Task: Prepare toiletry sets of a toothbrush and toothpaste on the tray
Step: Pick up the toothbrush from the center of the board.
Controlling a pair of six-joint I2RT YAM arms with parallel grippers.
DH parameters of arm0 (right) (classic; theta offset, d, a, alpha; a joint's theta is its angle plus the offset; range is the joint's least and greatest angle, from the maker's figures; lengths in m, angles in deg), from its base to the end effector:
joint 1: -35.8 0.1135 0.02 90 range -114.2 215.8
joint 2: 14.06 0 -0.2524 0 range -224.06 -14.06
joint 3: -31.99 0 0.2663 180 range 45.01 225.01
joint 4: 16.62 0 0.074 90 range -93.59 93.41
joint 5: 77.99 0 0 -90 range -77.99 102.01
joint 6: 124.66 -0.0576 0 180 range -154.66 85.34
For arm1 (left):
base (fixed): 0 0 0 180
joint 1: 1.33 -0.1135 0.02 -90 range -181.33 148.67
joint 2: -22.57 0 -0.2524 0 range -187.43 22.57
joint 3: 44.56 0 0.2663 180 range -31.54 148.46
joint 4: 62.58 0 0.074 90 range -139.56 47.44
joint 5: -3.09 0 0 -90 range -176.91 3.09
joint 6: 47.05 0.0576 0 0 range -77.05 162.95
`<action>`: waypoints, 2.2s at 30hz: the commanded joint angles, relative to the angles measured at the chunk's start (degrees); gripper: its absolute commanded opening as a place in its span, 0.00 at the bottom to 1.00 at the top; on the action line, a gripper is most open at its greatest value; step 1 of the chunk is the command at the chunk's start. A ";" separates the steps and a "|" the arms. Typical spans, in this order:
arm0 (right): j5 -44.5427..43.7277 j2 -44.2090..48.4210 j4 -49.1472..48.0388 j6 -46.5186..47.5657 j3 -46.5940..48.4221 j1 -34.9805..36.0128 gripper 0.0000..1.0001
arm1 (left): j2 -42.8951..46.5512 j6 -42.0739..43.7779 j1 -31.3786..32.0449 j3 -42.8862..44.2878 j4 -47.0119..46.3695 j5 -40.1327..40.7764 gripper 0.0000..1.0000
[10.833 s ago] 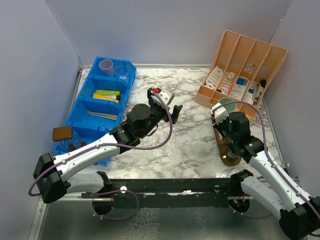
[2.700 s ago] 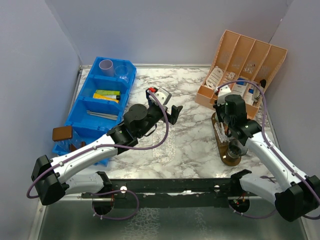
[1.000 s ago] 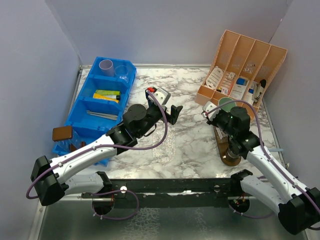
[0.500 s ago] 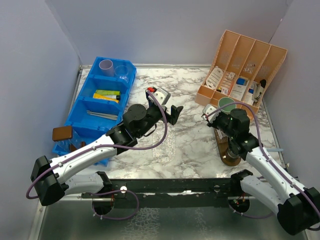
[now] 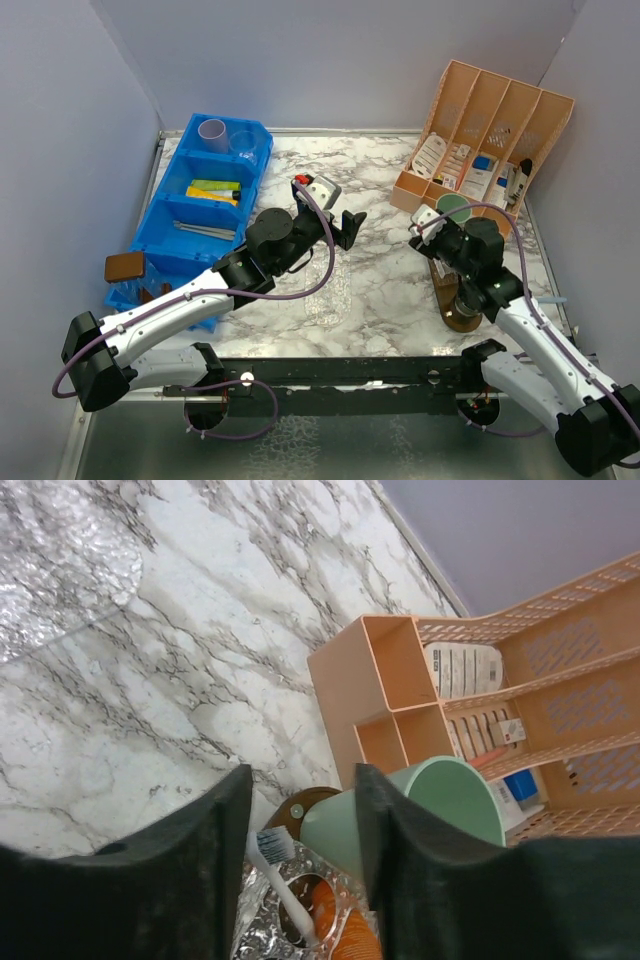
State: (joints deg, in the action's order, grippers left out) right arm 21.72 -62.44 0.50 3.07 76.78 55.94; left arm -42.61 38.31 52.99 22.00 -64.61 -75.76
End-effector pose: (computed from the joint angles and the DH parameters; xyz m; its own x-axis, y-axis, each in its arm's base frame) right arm 0.2224 0.0919 0.2393 0.0357 -0.6294 -0.7763 -0.5887 0.6144 -0.5252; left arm 0.1902 -0.2458 0.3568 -0.0208 -0.1071 -0.9940 0.6849 0.7228 -0.0922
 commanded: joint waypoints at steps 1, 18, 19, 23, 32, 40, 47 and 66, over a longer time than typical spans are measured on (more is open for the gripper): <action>0.00 2.67 3.18 -7.96 4.72 -0.30 0.53 | 0.27 -0.37 -0.27 -0.58 -2.19 -0.80 0.85; -44.74 -12.95 12.98 -39.45 29.03 -0.78 0.61 | -1.87 0.16 -0.27 -0.71 -1.92 -0.29 0.85; -46.09 -13.85 13.31 -40.99 29.36 -2.30 0.58 | -2.01 0.26 -0.23 -0.71 -1.92 -0.08 0.85; -44.61 -17.48 18.74 -50.56 32.15 -11.19 0.55 | -2.14 0.35 -0.28 -0.71 -1.94 0.15 0.85; -45.21 -22.93 29.39 -74.25 28.46 -30.60 0.52 | -1.46 -0.55 -0.23 -0.71 -1.91 -0.90 0.85; -40.12 -32.78 43.86 -95.61 25.10 -42.95 0.47 | -1.53 -1.71 -0.10 -0.76 -2.13 -2.33 0.85; -43.68 -32.93 44.48 -102.35 18.94 -45.41 0.45 | -1.78 -1.76 -0.01 -0.80 -2.09 -2.19 0.85; -48.39 -35.88 39.41 -108.54 11.63 -48.83 0.32 | -2.59 -2.10 0.09 -0.85 -2.14 -2.36 0.85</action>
State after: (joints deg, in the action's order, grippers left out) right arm -24.66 -98.18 43.28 -103.76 90.05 7.92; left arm -45.19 36.56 52.99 21.97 -64.65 -77.33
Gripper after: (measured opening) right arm 0.327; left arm 0.849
